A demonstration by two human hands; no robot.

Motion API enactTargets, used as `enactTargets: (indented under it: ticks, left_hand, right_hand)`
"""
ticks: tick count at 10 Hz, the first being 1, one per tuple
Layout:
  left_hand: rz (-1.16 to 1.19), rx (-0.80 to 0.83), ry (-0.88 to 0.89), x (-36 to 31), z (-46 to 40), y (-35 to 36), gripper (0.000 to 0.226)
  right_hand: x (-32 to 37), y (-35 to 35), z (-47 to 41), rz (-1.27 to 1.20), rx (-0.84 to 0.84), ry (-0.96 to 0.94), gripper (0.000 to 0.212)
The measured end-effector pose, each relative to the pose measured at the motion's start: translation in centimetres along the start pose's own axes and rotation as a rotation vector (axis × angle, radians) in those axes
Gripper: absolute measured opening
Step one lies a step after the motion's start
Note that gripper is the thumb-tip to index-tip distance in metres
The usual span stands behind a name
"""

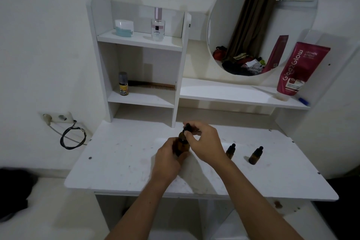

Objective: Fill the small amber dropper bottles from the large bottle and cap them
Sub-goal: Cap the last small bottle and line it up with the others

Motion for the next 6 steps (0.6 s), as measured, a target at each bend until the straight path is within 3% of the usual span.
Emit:
enactTargets:
  ticks: [3, 5, 6]
  left_hand:
    - [-0.009, 0.015, -0.003, -0.1, 0.0, 0.1, 0.049]
    - [0.013, 0.009, 0.012, -0.5, 0.5, -0.3, 0.045]
    - [-0.016, -0.007, 0.020, -0.9, 1.2, -0.6, 0.059]
  right_hand:
    - [-0.2, 0.1, 0.0, 0.002, -0.006, 0.013, 0.027]
    - [-0.1, 0.3, 1.3, -0.008, -0.004, -0.003, 0.040]
    - [-0.3, 0.7, 2.5, -0.026, -0.001, 0.020, 0.049]
Point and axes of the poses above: each hand's wrist, its own z-axis away from the middle knuckle, its own y-axis out of the palm, x = y × z, the point moved 8 cm from there along -z, towards the middle knuckle, and after that the axes turned 6 degrees about y, right-handed, at the moved point
